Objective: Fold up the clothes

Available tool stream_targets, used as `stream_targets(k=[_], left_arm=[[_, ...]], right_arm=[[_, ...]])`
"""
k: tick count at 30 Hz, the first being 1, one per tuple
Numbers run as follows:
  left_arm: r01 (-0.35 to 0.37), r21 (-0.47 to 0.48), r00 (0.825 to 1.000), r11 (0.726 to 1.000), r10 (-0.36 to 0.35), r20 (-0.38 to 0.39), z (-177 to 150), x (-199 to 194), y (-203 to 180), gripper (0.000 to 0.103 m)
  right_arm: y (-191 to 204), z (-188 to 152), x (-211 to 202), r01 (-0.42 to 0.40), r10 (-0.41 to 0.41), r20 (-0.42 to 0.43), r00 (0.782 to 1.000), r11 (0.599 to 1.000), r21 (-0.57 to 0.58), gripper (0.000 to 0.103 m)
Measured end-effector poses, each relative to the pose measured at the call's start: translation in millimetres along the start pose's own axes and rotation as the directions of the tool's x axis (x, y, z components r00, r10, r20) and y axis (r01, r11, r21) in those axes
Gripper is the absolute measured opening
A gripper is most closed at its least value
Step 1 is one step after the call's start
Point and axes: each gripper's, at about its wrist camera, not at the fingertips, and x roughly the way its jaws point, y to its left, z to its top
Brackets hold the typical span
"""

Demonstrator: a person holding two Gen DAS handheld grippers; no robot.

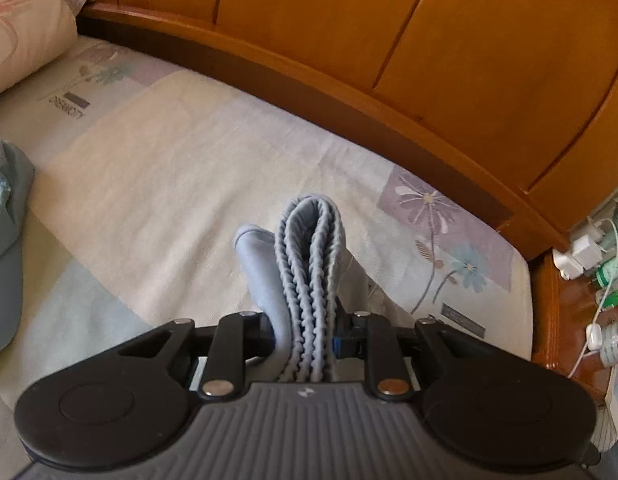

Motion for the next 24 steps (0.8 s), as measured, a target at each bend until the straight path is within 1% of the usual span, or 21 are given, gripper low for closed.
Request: stream_targets(k=[4, 6, 7, 8, 10, 12, 13, 14, 15, 17, 19, 21, 22, 23, 24], left_arm=[[-0.016, 0.005, 1.000, 1.000, 0.016, -0.013, 2.0, 9.1, 1.6, 0.021], [-0.041, 0.008, 0.999, 0.999, 0.041, -0.013, 4.1, 9.1, 3.8, 0.026], [-0.056, 0.009, 0.998, 0.998, 0.056, -0.012, 5.3, 8.8, 5.0, 0.030], [-0.071, 0.010, 0.997, 0.997, 0.071, -0.011, 6.5, 8.6, 6.2, 0.037], [-0.133, 0.013, 0.991, 0.991, 0.133, 0.015, 9.4, 2.7, 10.1, 0.042], [-0.203, 0.018, 0.978, 0.979, 0.201, 0.052, 11.3, -6.5, 13.3, 0.042], [-0.217, 0.020, 0.974, 0.976, 0.215, 0.066, 9.8, -10.5, 13.3, 0.043], [-0.202, 0.025, 0.977, 0.979, 0.200, 0.069, 6.1, -13.4, 12.3, 0.044], [-0.159, 0.039, 0.986, 0.986, 0.157, 0.063, -1.0, -15.3, 9.7, 0.045], [-0.086, 0.078, 0.996, 0.993, 0.083, 0.042, -21.4, -13.2, 0.9, 0.054], [-0.034, 0.102, 0.999, 0.994, 0.033, 0.014, -46.3, -4.8, -8.1, 0.054], [0.034, 0.098, 0.999, 0.995, -0.033, -0.016, -73.4, 6.7, -14.0, 0.054], [0.066, 0.090, 0.998, 0.994, -0.064, -0.025, -84.7, 13.2, -15.3, 0.054], [0.097, 0.082, 0.995, 0.992, -0.095, -0.033, -96.2, 20.1, -16.6, 0.054], [0.113, 0.072, 0.993, 0.991, -0.110, -0.038, -106.1, 26.6, -17.1, 0.054]], right_arm=[[-4.8, -0.8, 4.0, 0.002, -0.002, -0.012, 1.000, 1.000, 0.012, 0.011], [-6.3, -2.2, 2.5, 0.003, -0.002, -0.016, 1.000, 1.000, 0.020, 0.011], [-6.7, -3.1, 1.4, 0.003, -0.003, -0.018, 1.000, 1.000, 0.023, 0.011], [-7.0, -3.9, 0.3, 0.003, -0.003, -0.020, 1.000, 1.000, 0.026, 0.011], [-9.0, -5.4, -0.4, 0.002, -0.001, -0.025, 1.000, 0.999, 0.034, 0.011], [-11.0, -6.4, -0.8, -0.001, 0.002, -0.029, 1.000, 0.999, 0.042, 0.011], [-11.7, -6.8, -1.2, -0.001, 0.003, -0.032, 0.999, 0.999, 0.045, 0.011], [-12.3, -7.1, -1.6, -0.002, 0.003, -0.034, 0.999, 0.999, 0.047, 0.012], [-13.0, -7.5, -2.1, -0.003, 0.005, -0.038, 0.999, 0.999, 0.049, 0.013], [-14.6, -8.5, -3.1, -0.008, 0.010, -0.053, 0.999, 0.999, 0.042, 0.020], [-18.6, -9.9, -6.1, -0.015, 0.018, -0.061, 0.998, 0.999, 0.050, 0.023], [-24.0, -11.4, -9.0, -0.026, 0.031, -0.071, 0.997, 0.997, 0.069, 0.023], [-28.6, -12.5, -9.2, -0.035, 0.042, -0.075, 0.996, 0.995, 0.097, 0.032], [-33.2, -13.6, -9.4, -0.044, 0.054, -0.078, 0.996, 0.991, 0.125, 0.046], [-38.1, -15.0, -9.4, -0.052, 0.066, -0.081, 0.995, 0.986, 0.156, 0.053]])
